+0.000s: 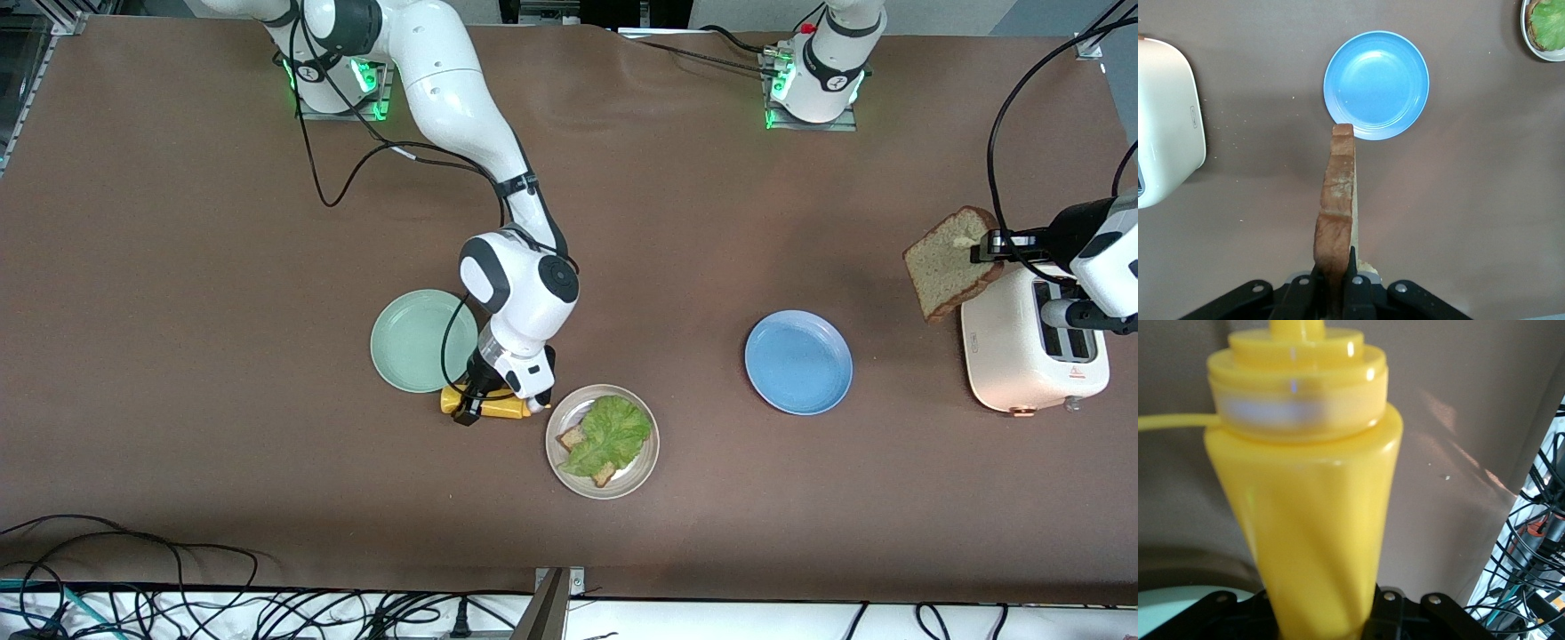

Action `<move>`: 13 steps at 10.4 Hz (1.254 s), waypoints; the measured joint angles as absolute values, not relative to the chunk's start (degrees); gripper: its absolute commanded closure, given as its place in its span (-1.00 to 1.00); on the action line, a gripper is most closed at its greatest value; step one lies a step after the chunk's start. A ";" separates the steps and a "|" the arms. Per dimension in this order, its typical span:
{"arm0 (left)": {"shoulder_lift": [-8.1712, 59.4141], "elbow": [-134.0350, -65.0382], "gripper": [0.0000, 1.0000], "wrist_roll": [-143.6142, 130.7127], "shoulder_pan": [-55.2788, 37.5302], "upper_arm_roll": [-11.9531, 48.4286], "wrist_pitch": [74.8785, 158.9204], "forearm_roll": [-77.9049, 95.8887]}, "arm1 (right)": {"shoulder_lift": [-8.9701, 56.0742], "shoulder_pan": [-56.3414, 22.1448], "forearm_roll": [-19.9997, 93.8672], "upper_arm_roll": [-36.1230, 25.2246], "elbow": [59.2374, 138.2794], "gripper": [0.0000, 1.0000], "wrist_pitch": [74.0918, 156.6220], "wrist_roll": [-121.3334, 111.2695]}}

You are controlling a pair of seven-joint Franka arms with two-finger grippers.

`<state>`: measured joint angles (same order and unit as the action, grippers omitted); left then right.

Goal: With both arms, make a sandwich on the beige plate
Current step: 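Carry the yellow bottle over the sandwich and tilt it with the right gripper, then return the bottle with the right gripper while the left gripper carries the bread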

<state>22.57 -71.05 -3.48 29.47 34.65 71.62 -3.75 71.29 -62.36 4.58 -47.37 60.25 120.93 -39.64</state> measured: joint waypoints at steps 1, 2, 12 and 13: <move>22.58 -71.05 1.00 -3.48 29.47 34.65 71.64 -3.75 | 71.29 -62.36 4.58 -47.64 60.05 1.00 120.93 -39.65; 22.60 -71.05 1.00 -3.48 29.47 34.65 71.65 -3.75 | 71.29 -62.36 4.58 -47.84 59.98 1.00 120.93 -39.65; 25.19 -71.04 1.00 -16.94 22.96 35.15 76.45 6.07 | 35.88 -23.11 8.94 -7.06 81.64 1.00 115.36 -50.40; 26.34 -71.04 1.00 -21.82 19.93 35.21 79.34 7.16 | 34.83 -16.34 8.94 -0.99 82.58 1.00 114.35 -53.56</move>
